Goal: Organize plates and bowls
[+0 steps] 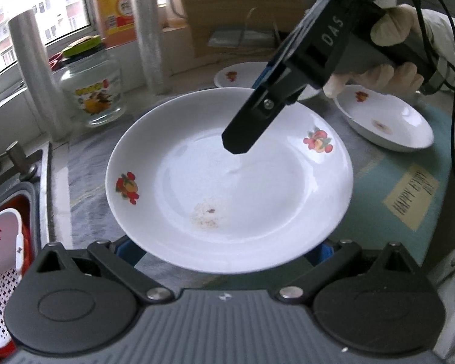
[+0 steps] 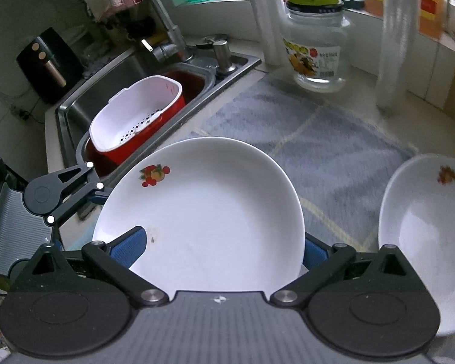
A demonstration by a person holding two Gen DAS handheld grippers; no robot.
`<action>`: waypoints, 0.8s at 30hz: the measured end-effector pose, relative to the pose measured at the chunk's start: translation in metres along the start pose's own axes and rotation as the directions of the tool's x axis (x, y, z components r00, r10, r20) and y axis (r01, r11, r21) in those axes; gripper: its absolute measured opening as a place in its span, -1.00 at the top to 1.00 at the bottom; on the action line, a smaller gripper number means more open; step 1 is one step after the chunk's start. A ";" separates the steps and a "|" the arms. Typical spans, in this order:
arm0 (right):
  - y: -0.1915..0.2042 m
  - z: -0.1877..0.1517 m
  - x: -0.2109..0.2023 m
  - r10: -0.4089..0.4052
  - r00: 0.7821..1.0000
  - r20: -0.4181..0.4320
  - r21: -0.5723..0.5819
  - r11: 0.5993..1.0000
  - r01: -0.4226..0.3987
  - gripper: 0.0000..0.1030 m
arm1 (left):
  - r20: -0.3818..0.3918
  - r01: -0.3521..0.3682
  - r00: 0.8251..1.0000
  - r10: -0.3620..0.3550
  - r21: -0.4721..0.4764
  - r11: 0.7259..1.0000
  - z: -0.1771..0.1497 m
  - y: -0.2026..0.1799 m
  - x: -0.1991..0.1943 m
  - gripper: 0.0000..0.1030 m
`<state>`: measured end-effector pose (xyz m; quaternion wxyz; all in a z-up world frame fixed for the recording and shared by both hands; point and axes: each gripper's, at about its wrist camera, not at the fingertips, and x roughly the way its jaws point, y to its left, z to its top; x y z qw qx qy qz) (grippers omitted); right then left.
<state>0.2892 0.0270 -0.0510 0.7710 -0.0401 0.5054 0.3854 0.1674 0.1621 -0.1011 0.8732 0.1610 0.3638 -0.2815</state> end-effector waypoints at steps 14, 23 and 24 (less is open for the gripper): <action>-0.019 0.031 0.039 -0.003 1.000 -0.004 0.012 1.000 0.003 -1.00 | -0.015 -0.062 0.998 0.062 0.007 0.998 0.001 0.037 0.021 -0.97; -0.022 0.040 0.060 -0.012 1.000 -0.010 0.024 1.000 0.013 -1.00 | -0.037 -0.077 0.996 0.077 0.002 0.997 -0.003 0.050 0.032 -0.97; -0.022 0.041 0.062 -0.013 1.000 -0.010 0.021 1.000 0.013 -1.00 | -0.040 -0.079 0.996 0.079 0.001 0.997 -0.004 0.051 0.032 -0.97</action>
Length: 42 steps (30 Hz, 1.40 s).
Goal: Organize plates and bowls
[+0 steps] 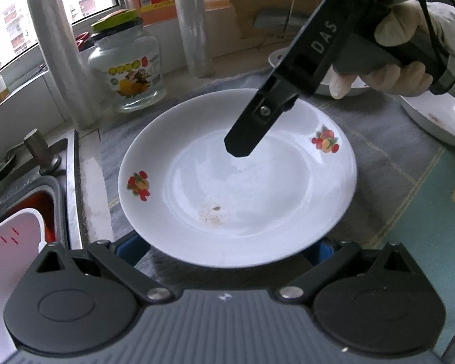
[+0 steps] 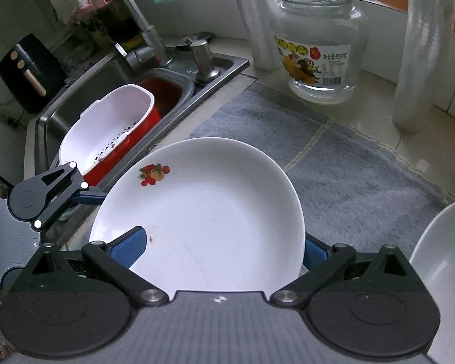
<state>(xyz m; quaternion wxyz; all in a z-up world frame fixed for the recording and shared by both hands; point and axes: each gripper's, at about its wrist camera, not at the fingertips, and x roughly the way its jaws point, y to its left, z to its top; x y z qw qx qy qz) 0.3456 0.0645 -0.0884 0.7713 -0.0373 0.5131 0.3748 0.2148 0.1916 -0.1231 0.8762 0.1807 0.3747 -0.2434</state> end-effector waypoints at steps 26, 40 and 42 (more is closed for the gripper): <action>0.048 -0.040 -0.052 -0.173 0.972 0.161 -0.079 0.979 0.187 -1.00 | 0.111 -0.043 0.992 0.056 -0.118 0.992 -0.009 -0.012 -0.061 -0.99; 0.092 -0.143 -0.113 -0.291 0.927 0.234 0.126 0.955 0.268 -1.00 | 0.169 -0.040 0.982 0.083 -0.247 0.968 -0.028 -0.073 -0.112 -0.99; 0.096 -0.157 -0.121 -0.324 0.919 0.227 0.155 0.943 0.294 -1.00 | 0.176 -0.026 0.982 0.070 -0.243 0.970 -0.031 -0.082 -0.118 -0.99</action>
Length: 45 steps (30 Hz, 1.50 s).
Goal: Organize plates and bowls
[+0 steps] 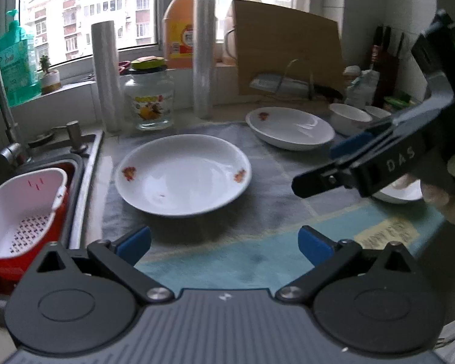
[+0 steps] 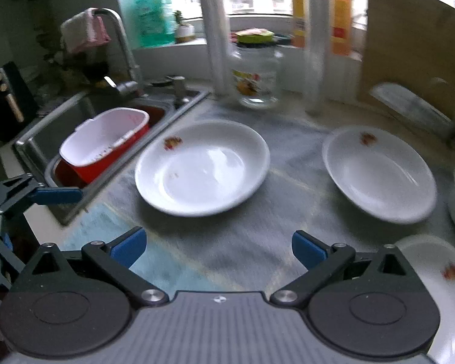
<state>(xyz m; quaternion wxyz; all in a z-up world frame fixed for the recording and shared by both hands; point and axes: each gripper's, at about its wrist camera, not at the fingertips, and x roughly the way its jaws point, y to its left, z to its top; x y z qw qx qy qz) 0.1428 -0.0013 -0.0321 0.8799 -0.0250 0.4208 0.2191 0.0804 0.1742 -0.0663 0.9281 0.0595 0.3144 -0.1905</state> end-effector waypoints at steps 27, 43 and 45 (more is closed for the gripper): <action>-0.145 -0.116 -0.097 -0.260 0.965 -0.022 0.341 0.906 0.252 -1.00 | -0.062 0.170 0.984 -0.164 0.114 0.979 0.010 -0.130 0.038 -0.99; -0.222 -0.122 -0.059 0.013 0.998 -0.069 0.351 0.936 0.012 -1.00 | -0.179 0.131 0.978 -0.107 0.129 0.983 0.023 -0.187 0.081 -0.99; -0.224 -0.119 -0.057 0.036 0.997 -0.070 0.343 0.939 -0.010 -1.00 | -0.185 0.121 0.978 -0.097 0.121 0.985 0.024 -0.189 0.083 -0.99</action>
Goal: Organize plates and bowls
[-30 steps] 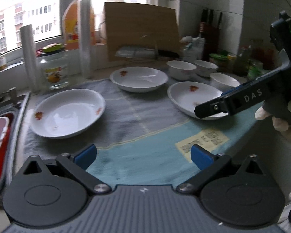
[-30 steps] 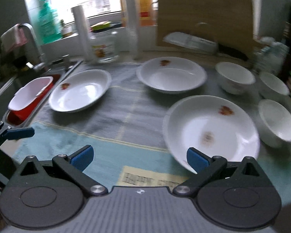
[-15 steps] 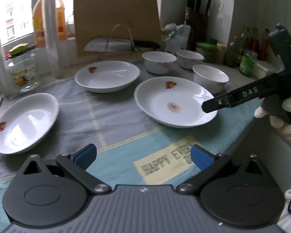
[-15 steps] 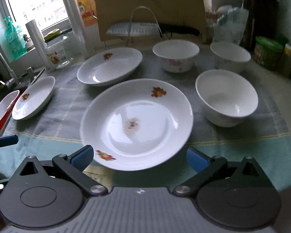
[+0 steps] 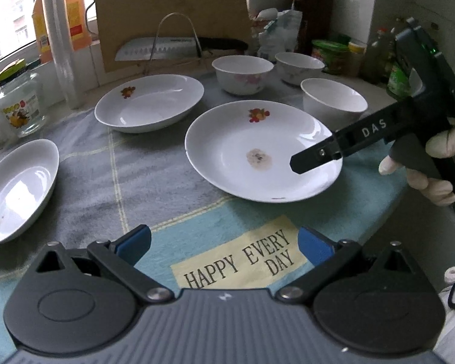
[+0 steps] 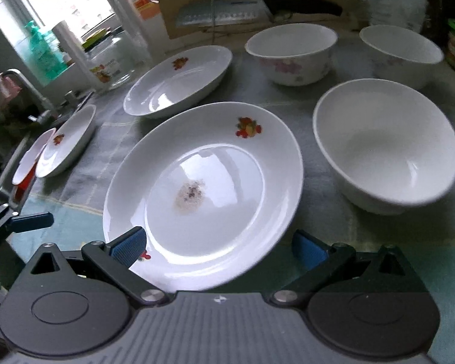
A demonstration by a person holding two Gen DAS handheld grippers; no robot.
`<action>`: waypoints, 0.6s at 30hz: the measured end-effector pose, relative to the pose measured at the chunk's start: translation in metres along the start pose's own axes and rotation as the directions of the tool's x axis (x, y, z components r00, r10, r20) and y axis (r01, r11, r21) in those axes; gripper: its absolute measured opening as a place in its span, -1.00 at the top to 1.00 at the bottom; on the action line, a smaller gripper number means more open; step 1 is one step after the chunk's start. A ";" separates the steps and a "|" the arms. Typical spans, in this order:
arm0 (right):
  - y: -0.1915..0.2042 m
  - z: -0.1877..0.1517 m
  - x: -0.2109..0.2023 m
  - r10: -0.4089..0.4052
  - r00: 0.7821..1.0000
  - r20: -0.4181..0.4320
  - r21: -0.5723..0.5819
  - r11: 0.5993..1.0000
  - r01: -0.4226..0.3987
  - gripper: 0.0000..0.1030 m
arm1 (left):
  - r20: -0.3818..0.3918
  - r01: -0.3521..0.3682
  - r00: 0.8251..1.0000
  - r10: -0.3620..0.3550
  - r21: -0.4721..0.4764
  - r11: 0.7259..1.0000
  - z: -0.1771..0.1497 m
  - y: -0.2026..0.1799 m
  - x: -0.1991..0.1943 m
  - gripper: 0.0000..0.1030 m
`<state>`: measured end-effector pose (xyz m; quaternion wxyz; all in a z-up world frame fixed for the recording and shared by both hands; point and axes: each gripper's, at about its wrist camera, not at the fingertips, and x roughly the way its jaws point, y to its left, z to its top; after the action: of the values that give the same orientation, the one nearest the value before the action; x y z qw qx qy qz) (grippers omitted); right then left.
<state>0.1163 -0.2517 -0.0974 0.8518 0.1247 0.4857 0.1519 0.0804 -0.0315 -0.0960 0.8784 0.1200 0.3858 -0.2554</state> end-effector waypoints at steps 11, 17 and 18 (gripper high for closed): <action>0.001 0.013 0.011 0.015 1.000 0.002 -0.015 1.000 -0.015 -1.00 | -0.045 0.060 0.997 -0.056 0.073 0.996 0.009 0.007 0.022 -0.99; -0.008 0.011 0.008 0.030 0.999 0.041 0.056 0.998 -0.032 -1.00 | -0.077 0.138 0.989 -0.126 0.190 0.972 0.019 0.018 0.043 -0.99; -0.006 0.011 0.009 0.019 0.999 0.040 0.050 0.999 -0.021 -1.00 | -0.081 0.152 0.987 -0.138 0.212 0.965 0.020 0.019 0.045 -0.99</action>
<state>0.1310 -0.2543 -0.1007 0.8563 0.1541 0.4709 0.1455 0.1292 -0.0397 -0.1156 0.8258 0.1952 0.3919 -0.3554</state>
